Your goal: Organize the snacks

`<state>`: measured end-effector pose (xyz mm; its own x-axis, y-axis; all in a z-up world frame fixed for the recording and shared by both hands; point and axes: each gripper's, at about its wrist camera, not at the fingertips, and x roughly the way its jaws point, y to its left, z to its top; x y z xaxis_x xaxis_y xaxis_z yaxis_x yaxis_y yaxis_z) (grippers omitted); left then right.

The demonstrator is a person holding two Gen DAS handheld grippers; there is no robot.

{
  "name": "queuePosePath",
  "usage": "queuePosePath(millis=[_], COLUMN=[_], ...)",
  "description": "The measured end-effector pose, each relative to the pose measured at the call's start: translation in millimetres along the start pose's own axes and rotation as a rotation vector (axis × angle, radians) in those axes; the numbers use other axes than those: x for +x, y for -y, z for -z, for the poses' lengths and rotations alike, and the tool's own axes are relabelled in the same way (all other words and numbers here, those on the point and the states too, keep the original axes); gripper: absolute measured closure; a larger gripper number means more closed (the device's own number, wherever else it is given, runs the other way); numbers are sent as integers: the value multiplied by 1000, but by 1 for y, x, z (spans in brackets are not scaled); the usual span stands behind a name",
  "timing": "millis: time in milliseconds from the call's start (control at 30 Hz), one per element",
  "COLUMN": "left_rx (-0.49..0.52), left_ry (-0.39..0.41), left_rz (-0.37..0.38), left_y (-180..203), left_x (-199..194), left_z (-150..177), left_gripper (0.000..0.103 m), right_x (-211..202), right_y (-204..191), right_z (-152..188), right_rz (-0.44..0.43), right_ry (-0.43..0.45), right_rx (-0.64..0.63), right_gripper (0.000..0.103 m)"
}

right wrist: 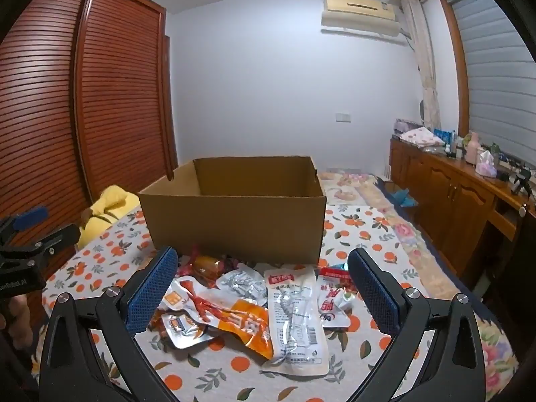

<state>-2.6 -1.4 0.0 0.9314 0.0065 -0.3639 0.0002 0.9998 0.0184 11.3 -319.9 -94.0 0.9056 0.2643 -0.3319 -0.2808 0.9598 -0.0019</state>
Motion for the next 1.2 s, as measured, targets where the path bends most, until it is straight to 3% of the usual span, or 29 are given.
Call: queuePosePath(millis=[1200], left_rx=[5], left_ry=[-8], left_rz=[4], left_y=[-3], left_x=[3], left_z=[2], left_gripper=[2], right_x=[-1], right_y=[1], right_z=[0], right_rz=[4], right_ry=[1], right_rx=[0], right_gripper=[0])
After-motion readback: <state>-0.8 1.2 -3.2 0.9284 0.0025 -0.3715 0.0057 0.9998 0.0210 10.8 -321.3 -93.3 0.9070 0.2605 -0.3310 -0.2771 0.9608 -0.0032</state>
